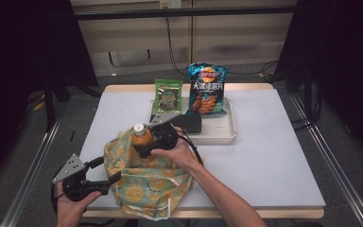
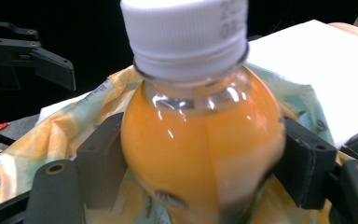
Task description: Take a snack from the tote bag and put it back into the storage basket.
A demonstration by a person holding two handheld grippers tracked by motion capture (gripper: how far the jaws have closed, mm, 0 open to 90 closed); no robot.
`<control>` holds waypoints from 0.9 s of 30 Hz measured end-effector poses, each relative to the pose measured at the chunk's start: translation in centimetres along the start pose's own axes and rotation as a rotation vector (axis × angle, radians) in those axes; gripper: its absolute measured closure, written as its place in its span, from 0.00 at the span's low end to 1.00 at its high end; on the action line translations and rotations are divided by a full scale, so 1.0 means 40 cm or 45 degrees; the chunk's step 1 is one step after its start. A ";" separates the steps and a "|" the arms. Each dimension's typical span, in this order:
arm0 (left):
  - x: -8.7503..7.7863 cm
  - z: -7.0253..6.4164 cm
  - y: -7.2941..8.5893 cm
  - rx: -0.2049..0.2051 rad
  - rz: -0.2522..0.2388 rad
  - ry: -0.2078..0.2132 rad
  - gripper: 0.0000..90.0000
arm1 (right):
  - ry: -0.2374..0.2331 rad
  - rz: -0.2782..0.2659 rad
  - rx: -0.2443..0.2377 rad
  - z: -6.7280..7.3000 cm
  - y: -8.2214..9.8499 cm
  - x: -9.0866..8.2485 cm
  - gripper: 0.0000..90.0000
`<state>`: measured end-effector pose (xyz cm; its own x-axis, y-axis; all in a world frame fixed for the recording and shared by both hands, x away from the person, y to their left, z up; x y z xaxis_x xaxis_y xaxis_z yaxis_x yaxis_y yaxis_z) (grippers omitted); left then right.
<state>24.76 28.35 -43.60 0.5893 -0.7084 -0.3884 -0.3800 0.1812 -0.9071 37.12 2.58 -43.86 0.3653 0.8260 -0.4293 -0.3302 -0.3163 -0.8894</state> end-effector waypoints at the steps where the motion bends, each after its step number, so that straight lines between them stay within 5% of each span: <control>1: -0.001 -0.001 0.000 0.003 0.003 -0.003 0.12 | 0.007 0.000 -0.005 0.001 0.000 0.004 0.29; 14: 0.003 0.000 -0.001 0.005 0.007 0.004 0.12 | -0.012 -0.006 -0.018 0.001 -0.003 0.016 0.33; 27: 0.004 0.000 -0.003 0.020 0.006 -0.007 0.16 | -0.053 -0.068 -0.037 0.014 -0.032 -0.035 0.33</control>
<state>24.90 28.21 -43.57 0.5917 -0.7037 -0.3933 -0.3714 0.1951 -0.9077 36.53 2.07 -42.03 0.3451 0.8605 -0.3749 -0.2855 -0.2842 -0.9153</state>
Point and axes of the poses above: each handheld gripper's, and its own axes: x roughly forward along the jaws, y roughly out of its underside, z roughly to its left, the point moved 1 cm from there along x, roughly forward along the jaws, and after that the axes turned 3 degrees about y, right-handed, at the moved point
